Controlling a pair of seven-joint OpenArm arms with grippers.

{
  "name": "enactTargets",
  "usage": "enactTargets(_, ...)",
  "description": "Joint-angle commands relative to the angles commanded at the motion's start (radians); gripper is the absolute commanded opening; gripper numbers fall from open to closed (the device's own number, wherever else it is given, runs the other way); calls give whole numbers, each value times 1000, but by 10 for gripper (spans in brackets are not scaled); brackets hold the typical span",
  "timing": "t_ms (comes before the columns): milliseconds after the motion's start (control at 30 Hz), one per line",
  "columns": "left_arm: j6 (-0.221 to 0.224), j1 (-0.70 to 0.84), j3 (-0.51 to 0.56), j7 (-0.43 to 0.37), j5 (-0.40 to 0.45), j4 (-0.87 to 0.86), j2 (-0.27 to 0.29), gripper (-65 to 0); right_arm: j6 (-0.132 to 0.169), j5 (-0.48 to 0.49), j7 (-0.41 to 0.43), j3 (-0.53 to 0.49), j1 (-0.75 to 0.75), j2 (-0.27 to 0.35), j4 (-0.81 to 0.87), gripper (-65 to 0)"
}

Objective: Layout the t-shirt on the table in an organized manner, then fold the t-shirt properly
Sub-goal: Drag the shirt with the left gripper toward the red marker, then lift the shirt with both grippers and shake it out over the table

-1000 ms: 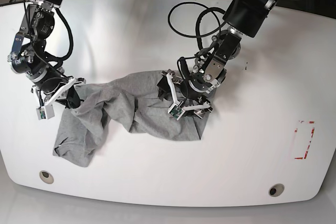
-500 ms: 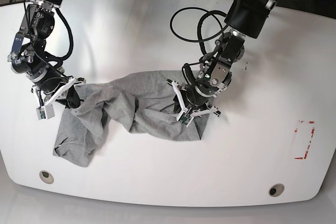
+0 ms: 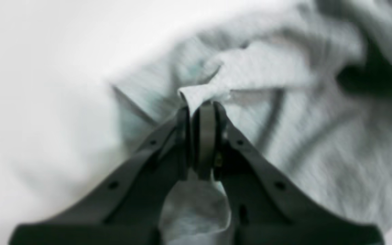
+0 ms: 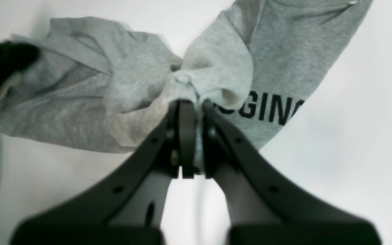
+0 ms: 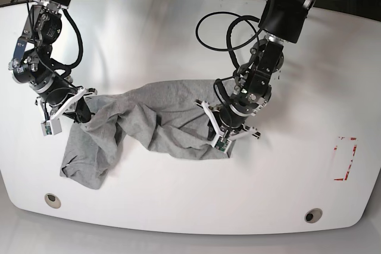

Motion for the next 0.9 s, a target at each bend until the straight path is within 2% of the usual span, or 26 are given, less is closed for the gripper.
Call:
enactTargets(133,-3,-9,-25,37,0,57,-43,-623,0,2,0,0,2,3,3,-650)
enactTargets(400,-5,-32,-51,38,-2,133,-155,-623,0,5,0,0,5,6,5,-650)
enactTargets(600,-5,-46,-58,40,-2,163,-213,-623,0,5,0,0,23,6,5,-650)
enactTargets(900,-6,-83,-121,40,-2,189,-235,-623,0,-3,0,-2,86,6,-12,-650)
